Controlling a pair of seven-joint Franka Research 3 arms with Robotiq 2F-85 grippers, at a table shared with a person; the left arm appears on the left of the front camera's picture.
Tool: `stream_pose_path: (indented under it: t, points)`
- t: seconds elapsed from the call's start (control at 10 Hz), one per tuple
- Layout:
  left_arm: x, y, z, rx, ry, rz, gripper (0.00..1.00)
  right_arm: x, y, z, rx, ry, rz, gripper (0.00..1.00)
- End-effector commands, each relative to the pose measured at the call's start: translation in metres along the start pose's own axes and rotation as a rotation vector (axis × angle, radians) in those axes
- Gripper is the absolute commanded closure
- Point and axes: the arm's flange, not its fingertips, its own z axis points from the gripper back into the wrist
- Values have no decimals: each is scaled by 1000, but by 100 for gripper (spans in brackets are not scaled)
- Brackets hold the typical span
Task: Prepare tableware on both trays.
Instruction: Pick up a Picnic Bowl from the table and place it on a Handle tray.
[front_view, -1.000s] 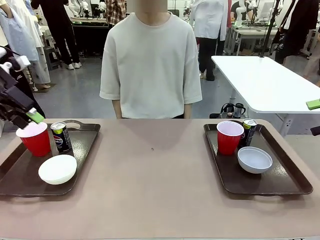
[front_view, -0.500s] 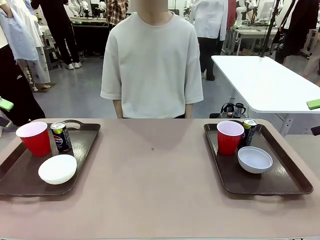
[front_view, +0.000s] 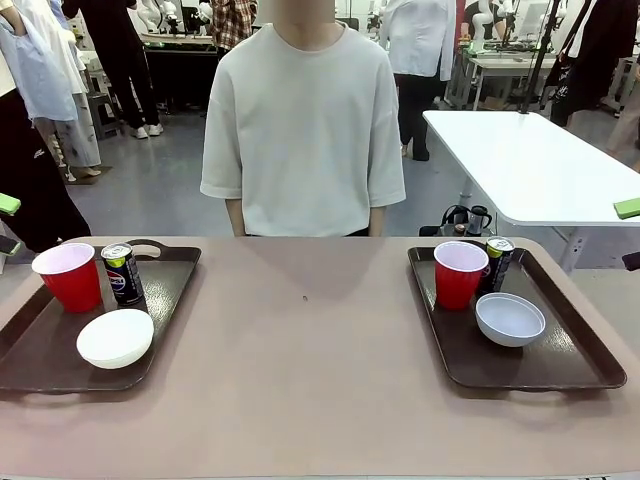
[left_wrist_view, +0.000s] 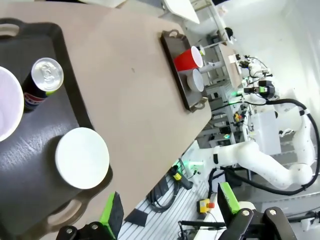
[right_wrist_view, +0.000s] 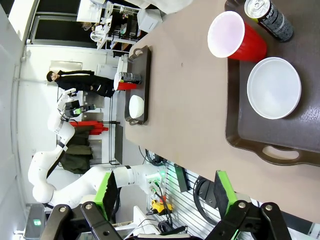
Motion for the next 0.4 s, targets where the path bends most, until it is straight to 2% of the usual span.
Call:
stream_pose_path:
  t: [0.0,0.3]
  points:
    - [-3,-5,3,-1,-2,-26,0,1,0,-1,26,-7,10,0]
    - [-3,-5,3,-1,-2,-26,0,1,0,-1,26,-7,10,0]
